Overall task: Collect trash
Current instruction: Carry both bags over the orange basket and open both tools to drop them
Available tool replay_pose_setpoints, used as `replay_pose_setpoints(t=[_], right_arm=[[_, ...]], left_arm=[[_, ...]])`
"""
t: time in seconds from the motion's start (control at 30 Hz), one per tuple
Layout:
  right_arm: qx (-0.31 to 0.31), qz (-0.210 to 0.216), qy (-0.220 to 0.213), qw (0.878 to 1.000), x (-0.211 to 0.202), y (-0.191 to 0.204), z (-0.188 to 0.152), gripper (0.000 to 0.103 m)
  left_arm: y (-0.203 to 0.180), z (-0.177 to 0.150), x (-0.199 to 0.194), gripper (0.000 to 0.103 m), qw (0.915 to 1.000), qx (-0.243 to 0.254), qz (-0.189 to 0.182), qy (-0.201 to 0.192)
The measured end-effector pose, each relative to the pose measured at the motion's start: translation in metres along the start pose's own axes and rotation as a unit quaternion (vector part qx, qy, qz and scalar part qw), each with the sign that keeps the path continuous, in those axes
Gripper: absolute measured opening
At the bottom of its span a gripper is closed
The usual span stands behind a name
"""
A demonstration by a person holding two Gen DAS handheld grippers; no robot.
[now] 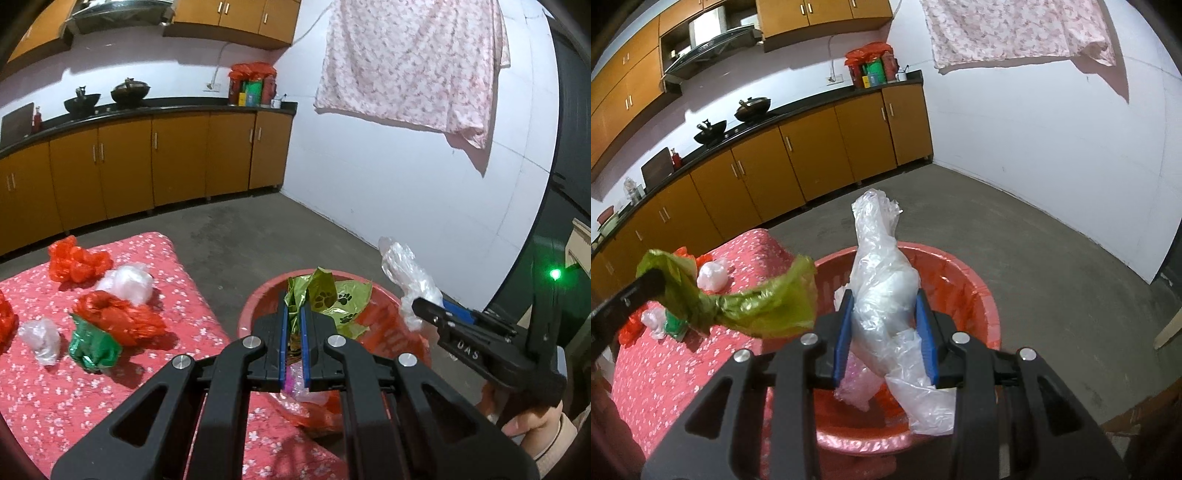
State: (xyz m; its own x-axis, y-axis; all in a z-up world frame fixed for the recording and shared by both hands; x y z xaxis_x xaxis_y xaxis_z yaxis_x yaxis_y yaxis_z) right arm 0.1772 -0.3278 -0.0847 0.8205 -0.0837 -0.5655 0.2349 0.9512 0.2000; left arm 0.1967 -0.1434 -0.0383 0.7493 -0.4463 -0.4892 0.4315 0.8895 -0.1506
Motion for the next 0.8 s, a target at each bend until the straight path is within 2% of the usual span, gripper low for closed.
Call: replay_pose_setpoints(t=[0.3,0.43,0.47,0.6,0.77,0.8], right_arm=[[0.016,0.001,-0.001,1.0,0.012,-0.009,0.006,0.033],[0.024,0.012,-0.002,1.0,0.016,-0.009,0.008,0.036],[0.026,0.015,-0.002,1.0,0.016,-0.01,0.009,0.037],[0.029,0.015,-0.004,0.999,0.016,-0.014,0.006,0.044],[0.032,0.006,0.0,0.999,0.016,-0.019,0.002,0.049],[0.033,0.004,0.001,0.999,0.015,-0.02,0.001,0.052]], left_arm=[[-0.013,-0.005,0.02,0.006,0.9997,0.002,-0.016,0.017],[-0.017,-0.01,0.03,0.007,0.9993,0.007,-0.02,0.03],[-0.018,-0.011,0.032,0.01,0.9992,0.006,-0.021,0.035],[-0.013,-0.015,0.035,0.044,0.9991,-0.003,-0.019,0.039],[-0.005,-0.016,0.034,0.047,0.999,-0.011,-0.011,0.042],[-0.003,-0.016,0.032,0.05,0.9991,-0.013,-0.006,0.041]])
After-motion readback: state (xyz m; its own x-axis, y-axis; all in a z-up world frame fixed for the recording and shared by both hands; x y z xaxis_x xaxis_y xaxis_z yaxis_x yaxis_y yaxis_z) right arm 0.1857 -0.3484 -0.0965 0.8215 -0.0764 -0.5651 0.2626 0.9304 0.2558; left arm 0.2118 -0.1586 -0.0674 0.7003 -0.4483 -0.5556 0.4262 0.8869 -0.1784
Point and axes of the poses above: each gripper's, at about its wrist camera, not at the fingertips, and x roughly the way its jaws point, y to its left, z to its top, the point moved 3 cm from there along x, roughly the way its jaws point, and after that the axes turned 1 degree about -y, right-handed, at the moved point
